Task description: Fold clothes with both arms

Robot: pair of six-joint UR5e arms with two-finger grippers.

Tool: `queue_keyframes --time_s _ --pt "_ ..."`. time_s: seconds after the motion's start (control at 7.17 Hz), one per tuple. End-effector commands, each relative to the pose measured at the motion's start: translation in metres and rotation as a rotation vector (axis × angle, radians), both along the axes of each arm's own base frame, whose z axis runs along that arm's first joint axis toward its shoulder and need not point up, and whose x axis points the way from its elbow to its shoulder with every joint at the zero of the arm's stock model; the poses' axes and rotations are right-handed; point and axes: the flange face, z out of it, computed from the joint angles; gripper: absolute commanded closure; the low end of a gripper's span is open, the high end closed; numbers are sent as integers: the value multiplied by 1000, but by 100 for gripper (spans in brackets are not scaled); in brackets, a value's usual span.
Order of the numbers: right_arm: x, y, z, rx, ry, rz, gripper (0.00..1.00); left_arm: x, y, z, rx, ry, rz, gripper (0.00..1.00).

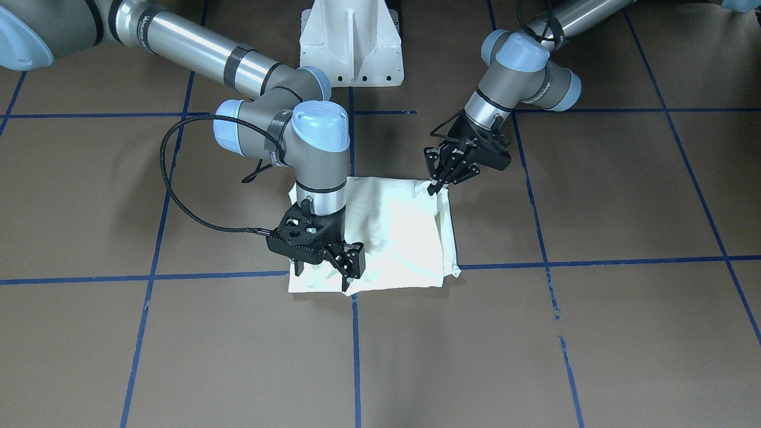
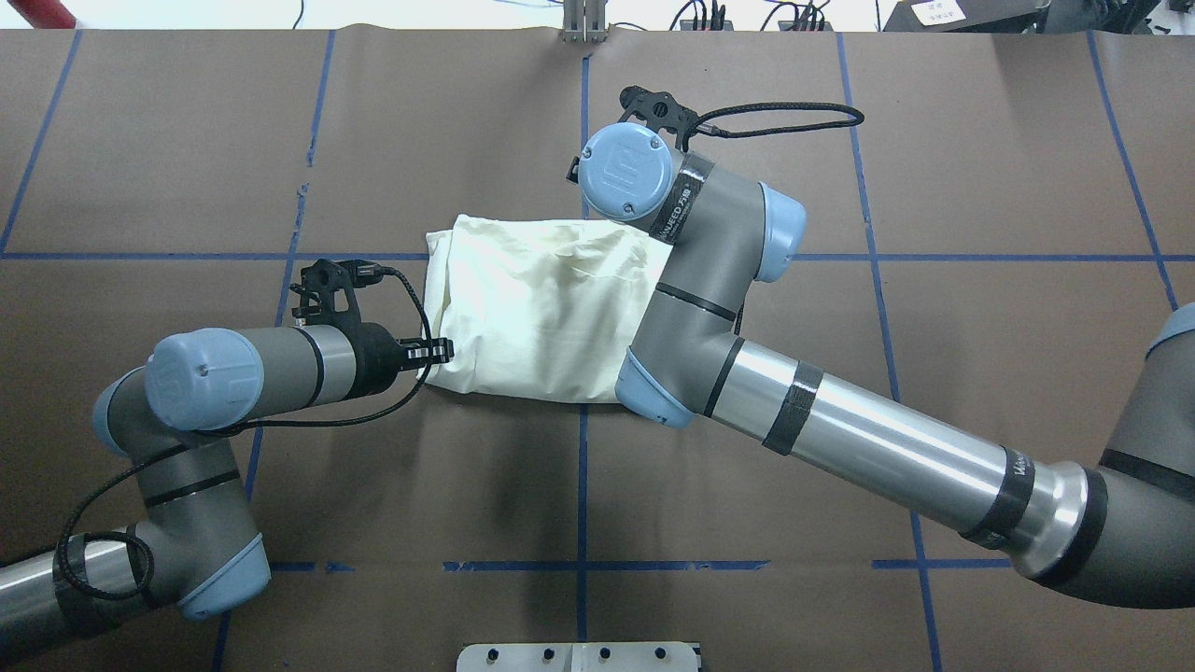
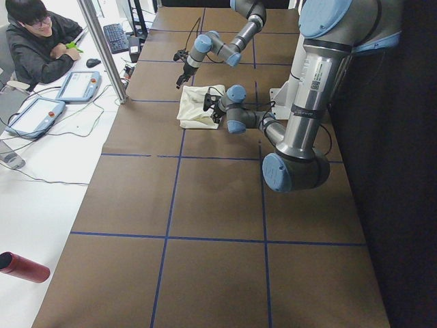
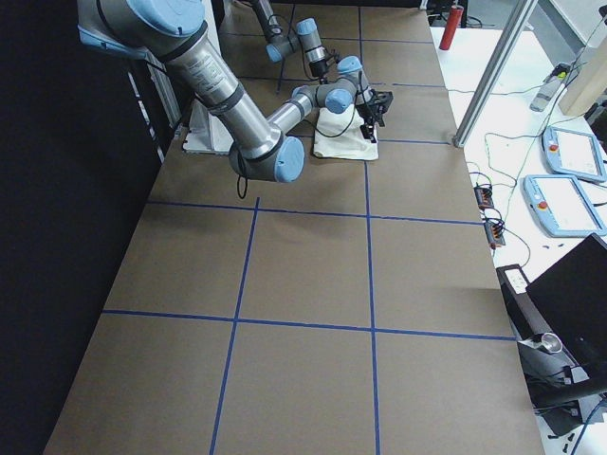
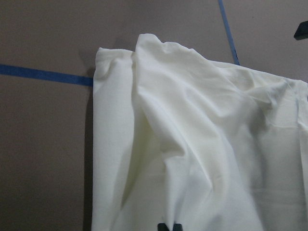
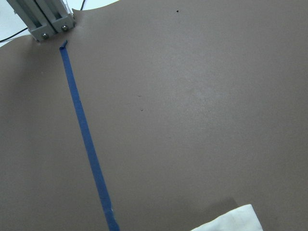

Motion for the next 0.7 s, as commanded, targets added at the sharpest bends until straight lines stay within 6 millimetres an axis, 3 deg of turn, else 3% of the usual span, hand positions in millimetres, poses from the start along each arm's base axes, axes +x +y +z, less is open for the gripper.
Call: queue_keyframes --time_s 0.0,0.28,0.42,0.56 --pt "0 0 1 0 1 0 0 -8 16 17 19 55 18 100" --pt "0 0 2 0 1 0 0 -11 34 30 18 92 58 100" --pt "-1 1 2 0 1 -1 0 -10 40 34 9 104 66 95" --pt "0 0 2 -1 0 -1 0 -11 40 33 15 103 69 35"
